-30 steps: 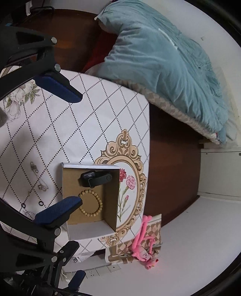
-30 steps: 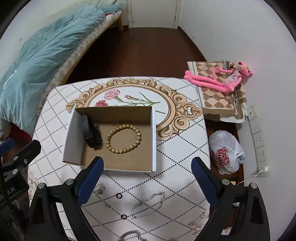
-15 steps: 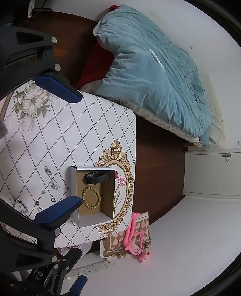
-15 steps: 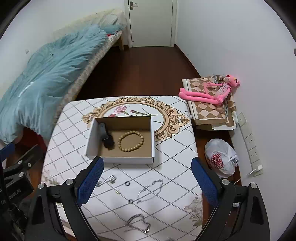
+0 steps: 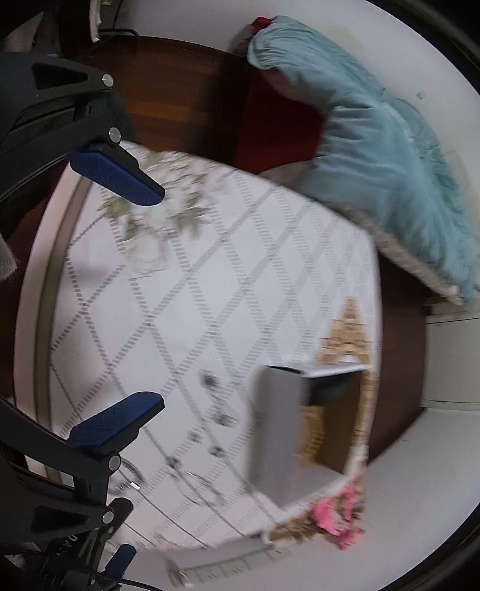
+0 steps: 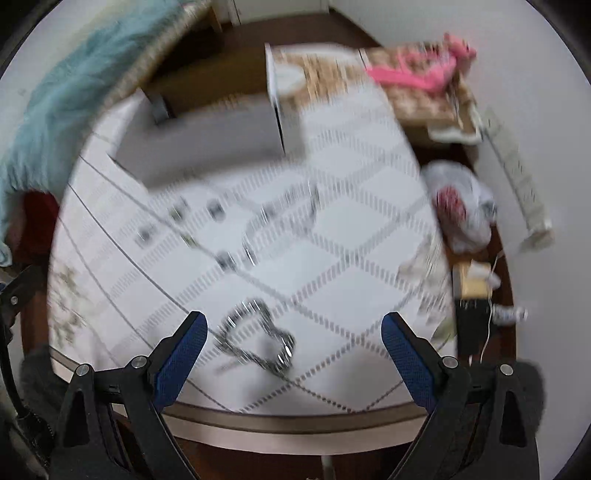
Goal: Organize jewelry
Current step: 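Grasp the chunky silver chain bracelet with the right gripper while the left gripper grasps a small silver earring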
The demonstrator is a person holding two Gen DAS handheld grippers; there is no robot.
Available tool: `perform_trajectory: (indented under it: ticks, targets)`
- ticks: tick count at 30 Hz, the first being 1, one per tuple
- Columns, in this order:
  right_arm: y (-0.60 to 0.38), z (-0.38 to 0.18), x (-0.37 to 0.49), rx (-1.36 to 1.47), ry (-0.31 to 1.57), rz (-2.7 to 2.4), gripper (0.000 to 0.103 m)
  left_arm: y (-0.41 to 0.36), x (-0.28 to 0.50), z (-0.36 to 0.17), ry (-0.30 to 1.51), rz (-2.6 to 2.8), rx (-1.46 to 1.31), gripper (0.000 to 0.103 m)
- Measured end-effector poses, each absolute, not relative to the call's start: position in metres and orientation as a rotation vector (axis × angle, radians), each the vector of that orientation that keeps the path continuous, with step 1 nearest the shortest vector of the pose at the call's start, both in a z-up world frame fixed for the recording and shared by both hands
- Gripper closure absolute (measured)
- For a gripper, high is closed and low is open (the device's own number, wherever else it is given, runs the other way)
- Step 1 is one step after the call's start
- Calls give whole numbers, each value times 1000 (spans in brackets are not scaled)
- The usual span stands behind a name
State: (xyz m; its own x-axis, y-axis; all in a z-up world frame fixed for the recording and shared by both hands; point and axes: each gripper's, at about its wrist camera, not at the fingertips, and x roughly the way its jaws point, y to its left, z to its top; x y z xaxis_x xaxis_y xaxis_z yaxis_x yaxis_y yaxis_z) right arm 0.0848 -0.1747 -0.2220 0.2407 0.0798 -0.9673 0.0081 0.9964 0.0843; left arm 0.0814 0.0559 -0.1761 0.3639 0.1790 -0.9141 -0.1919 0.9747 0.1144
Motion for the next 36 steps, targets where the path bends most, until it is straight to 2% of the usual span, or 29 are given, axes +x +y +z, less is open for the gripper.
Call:
perform_trajectory:
  ticks: [3,5,6,7,9,10,11,12,13,22,26,29,32,35,36]
  targets:
    - [-176,-250,74,96,1365,34,17,53,73,-198,1225,246,-14,0]
    - [-177,-262,69,103,1381,23,33,51,70,-208,1248,251,-15,0]
    - [-176,-264,67,101,1383,17,34,51,69,-211,1254,253,-14,0]
    - [-174,-263,63,80,1362,8,42,50,69,-214,1261,255,-13,0]
    - [-171,-262,58,48,1345,-7,49,49,68,-218,1268,258,-11,0]
    - [-169,-262,56,31,1330,-12,59,47,69,-218,1270,259,-10,0]
    - [-167,-261,56,18,1318,-16,79,46,70,-219,1273,259,-8,0]
    - [-167,-259,56,20,1307,-7,92,45,71,-220,1275,257,-9,0]
    - [-168,-259,57,36,1308,1,95,46,72,-220,1276,256,-11,0]
    - [-203,-232,90,167,1216,-29,95,45,103,-224,1260,174,-62,1]
    - [-222,-231,107,220,1206,-57,95,33,125,-230,1271,116,-68,9]
    - [-231,-233,118,244,1205,-69,95,17,142,-233,1268,64,-45,10]
    - [-235,-236,125,261,1211,-80,95,-1,156,-234,1266,17,-20,20]
    - [-238,-239,129,270,1216,-82,95,-17,171,-239,1268,-29,9,23]
    - [-239,-240,131,270,1218,-83,95,-20,172,-240,1268,-37,18,28]
